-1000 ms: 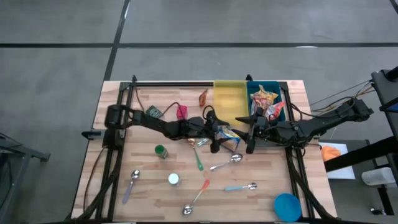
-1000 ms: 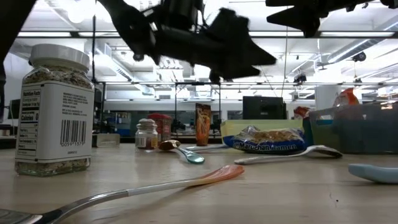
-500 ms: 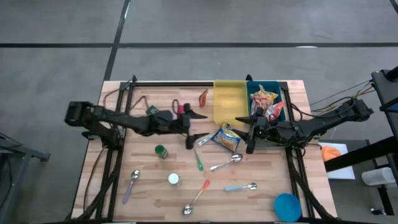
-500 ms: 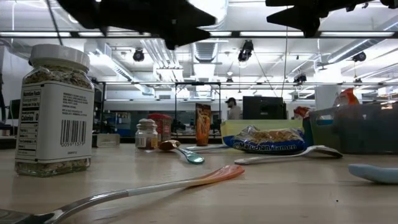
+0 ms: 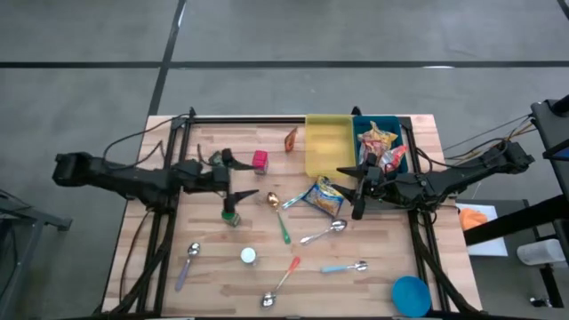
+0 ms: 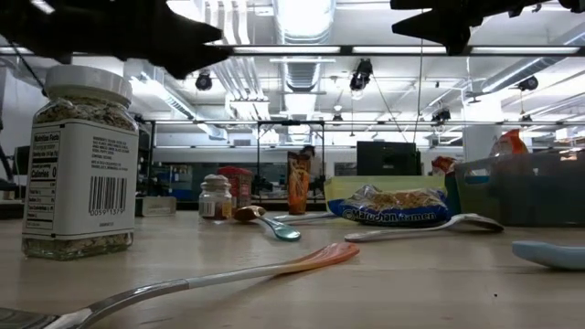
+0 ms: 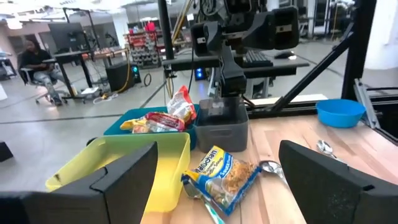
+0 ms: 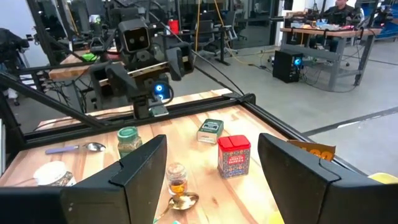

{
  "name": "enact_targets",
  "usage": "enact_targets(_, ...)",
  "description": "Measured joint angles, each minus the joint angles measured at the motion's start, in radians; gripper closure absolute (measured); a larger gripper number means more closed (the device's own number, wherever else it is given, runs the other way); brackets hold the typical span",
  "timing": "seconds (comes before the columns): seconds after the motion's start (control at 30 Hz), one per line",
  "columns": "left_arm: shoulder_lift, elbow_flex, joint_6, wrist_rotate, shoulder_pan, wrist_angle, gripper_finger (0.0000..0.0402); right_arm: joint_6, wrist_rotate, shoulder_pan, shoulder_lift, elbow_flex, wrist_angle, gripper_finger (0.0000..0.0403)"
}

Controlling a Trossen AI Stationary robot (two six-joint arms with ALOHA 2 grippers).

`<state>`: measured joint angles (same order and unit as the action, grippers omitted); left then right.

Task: Pick & Place Food Item
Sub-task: Put the blue noodle pack into the blue bin

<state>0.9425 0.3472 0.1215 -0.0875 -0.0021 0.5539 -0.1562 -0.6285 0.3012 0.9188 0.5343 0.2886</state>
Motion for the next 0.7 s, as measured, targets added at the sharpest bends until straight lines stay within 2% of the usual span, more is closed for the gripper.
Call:
enact_targets(0.17,-0.166,-0.042,0.002,-0.006,0.002,-0.041,0.0061,0.000,0.000,0.000,0.000,0.000,0.000,0.0151)
enact_targets(0.33,-0.306,0.013,-0.026,-0.050,0.002,-0.334,0.0061,0.000,0.000,0.000,0.000,0.000,0.000,0.0151)
enact_targets(0.4,-0.331,0.035,-0.036,-0.051,0.002,-0.400,0.0061,0.000,0.000,0.000,0.000,0.000,0.000,0.0151)
enact_targets(0.7,-0.385,0.016,-0.016,-0.085,0.002,-0.420,0.0061,0.000,0.000,0.000,0.000,0.000,0.000,0.0151)
